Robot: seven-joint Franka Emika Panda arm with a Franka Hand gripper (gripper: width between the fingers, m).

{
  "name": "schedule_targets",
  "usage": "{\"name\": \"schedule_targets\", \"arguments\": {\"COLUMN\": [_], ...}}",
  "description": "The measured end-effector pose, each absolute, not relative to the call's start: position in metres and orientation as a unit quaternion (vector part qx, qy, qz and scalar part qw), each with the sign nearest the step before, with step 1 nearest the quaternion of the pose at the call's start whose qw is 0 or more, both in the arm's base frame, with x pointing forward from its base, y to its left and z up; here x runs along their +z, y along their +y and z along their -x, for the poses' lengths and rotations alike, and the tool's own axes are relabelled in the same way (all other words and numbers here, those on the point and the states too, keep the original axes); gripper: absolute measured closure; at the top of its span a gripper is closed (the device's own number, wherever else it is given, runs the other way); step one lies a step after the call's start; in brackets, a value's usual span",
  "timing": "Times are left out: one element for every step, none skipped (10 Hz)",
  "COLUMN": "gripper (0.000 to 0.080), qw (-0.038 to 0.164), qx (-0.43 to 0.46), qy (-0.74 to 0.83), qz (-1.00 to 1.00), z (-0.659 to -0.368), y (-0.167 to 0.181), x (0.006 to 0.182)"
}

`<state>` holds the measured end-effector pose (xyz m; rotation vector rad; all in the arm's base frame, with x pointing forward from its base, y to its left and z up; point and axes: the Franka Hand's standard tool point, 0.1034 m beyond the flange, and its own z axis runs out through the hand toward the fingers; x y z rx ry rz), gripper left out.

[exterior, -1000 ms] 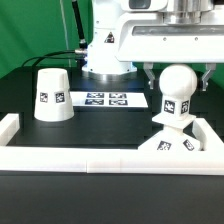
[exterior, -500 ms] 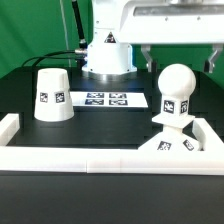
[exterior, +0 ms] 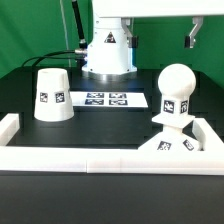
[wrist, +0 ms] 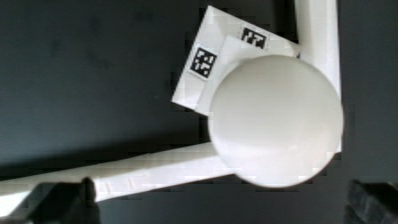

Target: Assemble lamp

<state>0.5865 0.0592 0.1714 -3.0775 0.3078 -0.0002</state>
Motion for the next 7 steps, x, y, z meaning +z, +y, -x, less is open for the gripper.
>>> {"name": "schedule_targets", "arguments": {"gripper": [0.0101, 0.0101, 0.0101, 0.0101, 0.0101, 0.0101, 0.0101], "qw": [0.024, 0.024, 0.024, 0.023, 0.022, 0.023, 0.023], "qx": [0.0, 0.002, 0.007, 0.011, 0.011, 0.009, 0.011], "qy": [0.099, 0.1, 0.103, 0.096, 0.081, 0.048, 0.032], "qz": [0.995, 0.995, 0.994, 0.995, 0.996, 0.999, 0.999], "z": [-0.586, -0.586, -0.581, -0.572, -0.563, -0.556, -0.551], "y": [0.059, 0.059, 0.058, 0.055, 0.05, 0.041, 0.031], "x": [0.171, 0.169, 0.159, 0.152, 0.149, 0.148, 0.148]}}
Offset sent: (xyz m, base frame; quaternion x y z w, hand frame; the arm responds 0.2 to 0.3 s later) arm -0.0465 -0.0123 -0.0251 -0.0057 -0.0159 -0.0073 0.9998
